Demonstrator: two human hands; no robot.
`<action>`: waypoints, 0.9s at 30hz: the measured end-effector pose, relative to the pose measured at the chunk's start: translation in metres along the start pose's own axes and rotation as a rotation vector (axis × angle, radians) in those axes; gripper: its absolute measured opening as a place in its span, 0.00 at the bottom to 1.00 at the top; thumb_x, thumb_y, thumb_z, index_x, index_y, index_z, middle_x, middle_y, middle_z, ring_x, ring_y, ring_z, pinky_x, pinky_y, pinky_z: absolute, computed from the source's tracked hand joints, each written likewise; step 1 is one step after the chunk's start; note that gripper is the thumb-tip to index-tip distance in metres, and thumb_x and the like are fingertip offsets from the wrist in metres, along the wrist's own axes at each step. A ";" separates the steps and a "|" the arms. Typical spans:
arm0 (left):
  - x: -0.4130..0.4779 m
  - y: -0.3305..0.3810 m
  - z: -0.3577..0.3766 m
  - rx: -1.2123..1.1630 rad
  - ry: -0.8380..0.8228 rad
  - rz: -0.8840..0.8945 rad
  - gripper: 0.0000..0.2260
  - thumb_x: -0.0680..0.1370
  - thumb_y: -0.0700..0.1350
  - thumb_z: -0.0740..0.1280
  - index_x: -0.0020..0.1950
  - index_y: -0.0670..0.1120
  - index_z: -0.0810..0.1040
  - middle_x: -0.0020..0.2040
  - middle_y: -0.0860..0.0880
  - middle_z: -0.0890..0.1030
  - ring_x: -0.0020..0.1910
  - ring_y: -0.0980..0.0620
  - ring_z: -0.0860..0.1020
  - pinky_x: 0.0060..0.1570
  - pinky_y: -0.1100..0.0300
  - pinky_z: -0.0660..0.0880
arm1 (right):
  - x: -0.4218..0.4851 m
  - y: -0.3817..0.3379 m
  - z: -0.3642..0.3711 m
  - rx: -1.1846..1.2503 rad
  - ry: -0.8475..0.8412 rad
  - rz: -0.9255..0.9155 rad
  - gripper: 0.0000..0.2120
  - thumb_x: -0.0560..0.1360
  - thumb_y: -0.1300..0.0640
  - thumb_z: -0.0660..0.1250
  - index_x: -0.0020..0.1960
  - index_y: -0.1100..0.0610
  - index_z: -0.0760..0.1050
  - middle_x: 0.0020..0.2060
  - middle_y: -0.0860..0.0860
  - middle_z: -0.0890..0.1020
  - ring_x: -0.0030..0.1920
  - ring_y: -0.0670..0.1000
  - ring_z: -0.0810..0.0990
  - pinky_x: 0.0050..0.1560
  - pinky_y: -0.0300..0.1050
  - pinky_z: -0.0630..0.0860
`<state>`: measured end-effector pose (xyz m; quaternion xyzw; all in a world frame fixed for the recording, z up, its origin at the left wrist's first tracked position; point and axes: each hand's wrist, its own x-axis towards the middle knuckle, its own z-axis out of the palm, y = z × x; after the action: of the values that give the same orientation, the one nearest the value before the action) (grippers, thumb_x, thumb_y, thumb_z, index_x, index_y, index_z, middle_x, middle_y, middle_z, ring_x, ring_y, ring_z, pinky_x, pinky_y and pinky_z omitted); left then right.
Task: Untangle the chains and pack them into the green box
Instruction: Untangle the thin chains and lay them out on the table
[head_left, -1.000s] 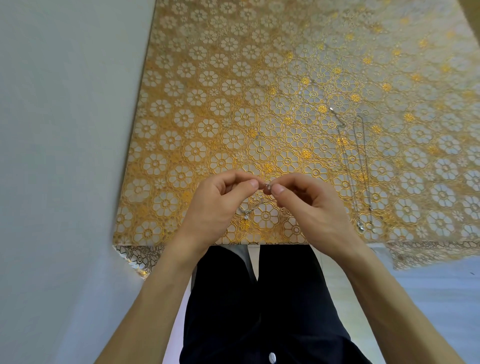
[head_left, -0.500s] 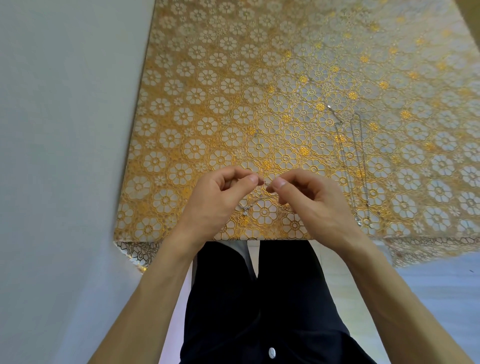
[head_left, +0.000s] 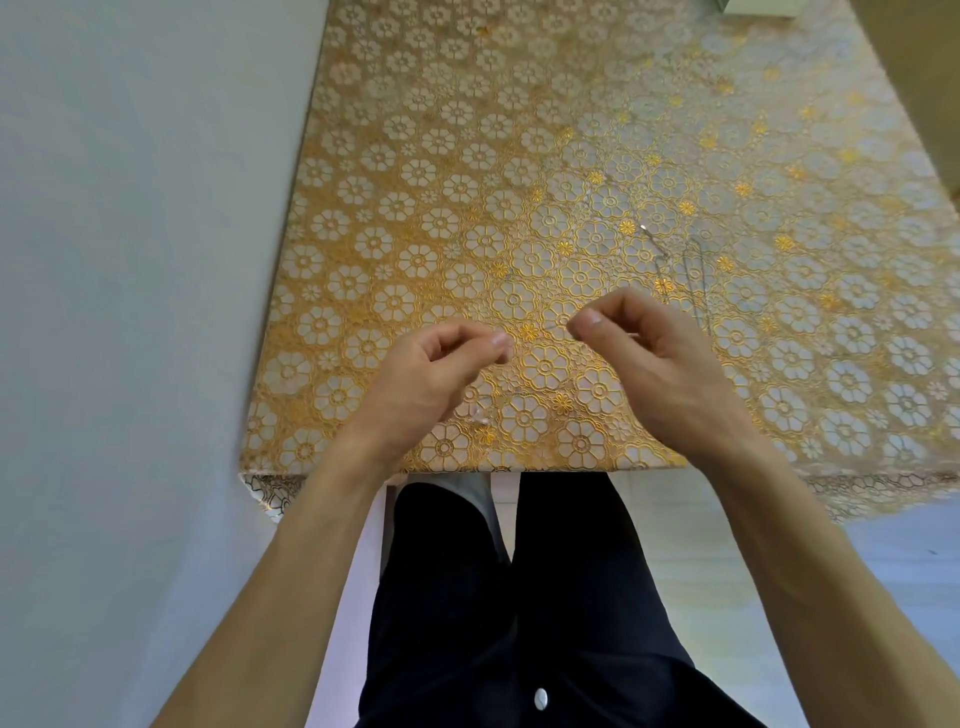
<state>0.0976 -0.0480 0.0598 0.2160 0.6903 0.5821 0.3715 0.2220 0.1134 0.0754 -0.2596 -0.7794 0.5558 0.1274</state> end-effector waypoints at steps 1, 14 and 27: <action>-0.001 -0.001 -0.003 -0.058 0.005 -0.008 0.11 0.79 0.49 0.69 0.36 0.51 0.80 0.25 0.57 0.69 0.25 0.57 0.64 0.27 0.65 0.61 | 0.000 -0.003 -0.004 0.021 0.012 0.012 0.09 0.82 0.54 0.64 0.46 0.54 0.79 0.42 0.43 0.84 0.44 0.42 0.80 0.48 0.40 0.74; -0.020 -0.012 -0.008 -0.663 0.038 -0.067 0.07 0.73 0.47 0.68 0.38 0.46 0.75 0.30 0.49 0.75 0.44 0.44 0.83 0.63 0.47 0.69 | -0.025 -0.010 -0.013 0.381 0.018 0.138 0.11 0.83 0.61 0.60 0.43 0.60 0.77 0.37 0.52 0.82 0.36 0.51 0.73 0.37 0.45 0.69; -0.048 -0.015 0.000 -0.330 0.134 0.053 0.10 0.79 0.44 0.63 0.37 0.47 0.75 0.52 0.43 0.86 0.58 0.50 0.82 0.65 0.52 0.68 | -0.060 -0.020 -0.007 0.527 -0.028 0.189 0.10 0.82 0.64 0.60 0.43 0.61 0.74 0.35 0.53 0.80 0.33 0.51 0.71 0.36 0.44 0.66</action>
<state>0.1299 -0.0861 0.0581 0.1311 0.6027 0.7100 0.3397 0.2698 0.0815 0.1019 -0.2812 -0.5821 0.7523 0.1271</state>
